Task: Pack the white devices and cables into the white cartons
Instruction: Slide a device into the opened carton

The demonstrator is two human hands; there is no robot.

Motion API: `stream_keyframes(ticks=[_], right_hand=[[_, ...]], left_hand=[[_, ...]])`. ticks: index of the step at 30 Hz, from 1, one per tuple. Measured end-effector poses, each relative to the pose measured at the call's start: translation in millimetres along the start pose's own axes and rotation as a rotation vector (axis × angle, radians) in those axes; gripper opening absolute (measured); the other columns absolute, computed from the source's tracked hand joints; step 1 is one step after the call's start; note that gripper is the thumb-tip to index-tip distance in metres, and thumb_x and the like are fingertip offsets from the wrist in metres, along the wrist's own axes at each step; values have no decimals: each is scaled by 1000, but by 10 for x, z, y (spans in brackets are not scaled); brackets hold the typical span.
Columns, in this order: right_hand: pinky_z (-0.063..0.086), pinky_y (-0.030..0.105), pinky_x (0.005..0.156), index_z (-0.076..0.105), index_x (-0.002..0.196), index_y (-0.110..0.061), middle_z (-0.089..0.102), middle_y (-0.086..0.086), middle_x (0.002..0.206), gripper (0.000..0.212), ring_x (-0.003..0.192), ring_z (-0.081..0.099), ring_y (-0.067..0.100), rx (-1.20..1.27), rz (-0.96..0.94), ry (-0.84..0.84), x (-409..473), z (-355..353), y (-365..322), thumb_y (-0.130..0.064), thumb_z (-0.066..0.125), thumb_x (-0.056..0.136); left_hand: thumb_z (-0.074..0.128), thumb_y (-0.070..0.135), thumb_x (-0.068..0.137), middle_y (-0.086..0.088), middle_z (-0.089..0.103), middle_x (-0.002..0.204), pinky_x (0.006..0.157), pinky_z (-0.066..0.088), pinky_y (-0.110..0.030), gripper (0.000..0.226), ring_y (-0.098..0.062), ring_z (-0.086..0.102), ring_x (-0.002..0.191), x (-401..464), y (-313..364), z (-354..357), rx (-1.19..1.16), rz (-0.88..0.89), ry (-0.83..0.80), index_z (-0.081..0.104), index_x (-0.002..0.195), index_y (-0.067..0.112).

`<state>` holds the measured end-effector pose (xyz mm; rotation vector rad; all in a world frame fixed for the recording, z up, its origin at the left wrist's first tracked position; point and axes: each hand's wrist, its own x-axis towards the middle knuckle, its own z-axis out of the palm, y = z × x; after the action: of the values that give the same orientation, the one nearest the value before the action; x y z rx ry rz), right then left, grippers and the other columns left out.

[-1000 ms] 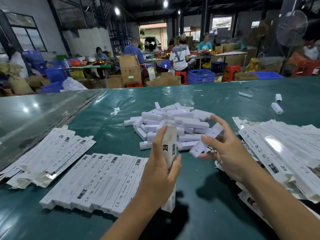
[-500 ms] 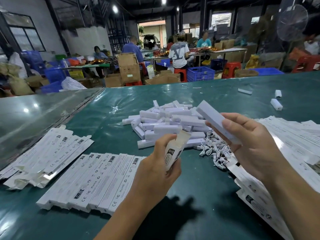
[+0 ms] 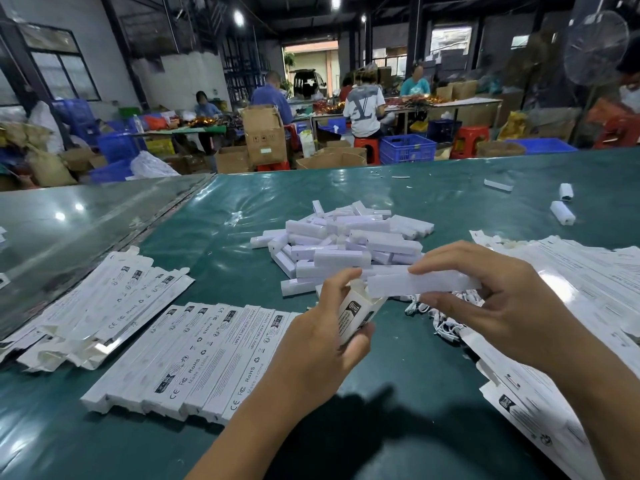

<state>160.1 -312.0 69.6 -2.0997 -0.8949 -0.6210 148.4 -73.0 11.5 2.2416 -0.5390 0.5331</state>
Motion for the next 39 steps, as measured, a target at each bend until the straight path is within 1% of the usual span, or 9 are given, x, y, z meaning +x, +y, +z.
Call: stream_keyframes(ticks=[8, 12, 17, 21, 26, 31, 34, 36, 39], right_hand=[[44, 11, 79, 77, 93, -29, 66, -11, 102, 14, 100, 65, 15, 127, 140, -83, -24, -53, 12, -26, 64, 89], [43, 10, 71, 77, 86, -27, 67, -9, 97, 14, 90, 66, 15, 174, 159, -155, -32, -149, -21, -22, 64, 88], [41, 11, 64, 61, 95, -30, 64, -16, 89, 18, 66, 57, 3, 176, 108, -136, -24, 138, -116, -14, 59, 88], [51, 21, 72, 61, 92, -27, 69, -4, 103, 16, 86, 65, 12, 520, 196, 87, 5, 274, -157, -24, 74, 83], [43, 16, 97, 74, 104, -25, 67, -18, 122, 24, 119, 61, 8, 132, 118, 75, -5, 329, -125, -42, 61, 92], [45, 15, 82, 70, 99, -19, 70, -11, 99, 12, 94, 63, 2, -15, 276, 297, -12, 474, 110, -18, 59, 98], [47, 38, 86, 67, 106, -13, 66, 4, 103, 12, 100, 59, 24, -305, 521, 62, -82, 561, 458, -10, 59, 97], [44, 38, 94, 65, 121, -16, 64, 8, 116, 23, 111, 55, 28, -470, 596, -115, -136, 617, 617, -18, 59, 98], [35, 36, 102, 54, 139, -30, 57, 3, 130, 40, 121, 47, 25, -686, 533, -263, -146, 718, 747, -38, 55, 100]], left_hand=[[63, 35, 94, 14, 63, 112, 60, 43, -26, 73, -15, 57, 72, -26, 58, 15, 168, 118, -124, 12, 146, 49], [61, 31, 93, 28, 34, 141, 61, 43, -23, 71, -12, 58, 76, -32, 129, -1, 166, 207, -215, 14, 146, 41], [55, 32, 89, 35, 55, 99, 57, 31, -19, 56, -13, 54, 73, -45, 170, 24, 125, 158, -249, 25, 135, 42], [56, 30, 87, 28, 59, 88, 61, 42, -19, 54, -6, 56, 68, -37, 86, 5, 6, 46, -179, 27, 128, 51], [55, 38, 90, 19, 59, 75, 54, 37, -18, 32, -7, 52, 59, -15, 65, 23, -144, -6, -36, 42, 118, 45], [51, 50, 89, -5, 62, 78, 67, 53, -46, 28, -22, 63, 66, 36, 26, -24, -344, -115, 141, 52, 108, 30], [52, 51, 91, -4, 66, 95, 82, 55, -53, 23, -16, 70, 82, 62, 9, -35, -445, -158, 216, 51, 109, 36], [54, 53, 91, -5, 66, 102, 85, 54, -61, 23, -18, 69, 85, 79, -8, -39, -506, -210, 249, 51, 110, 40], [58, 56, 88, -5, 68, 104, 78, 60, -42, 24, -19, 71, 88, 103, -40, -64, -568, -289, 286, 55, 109, 44]])
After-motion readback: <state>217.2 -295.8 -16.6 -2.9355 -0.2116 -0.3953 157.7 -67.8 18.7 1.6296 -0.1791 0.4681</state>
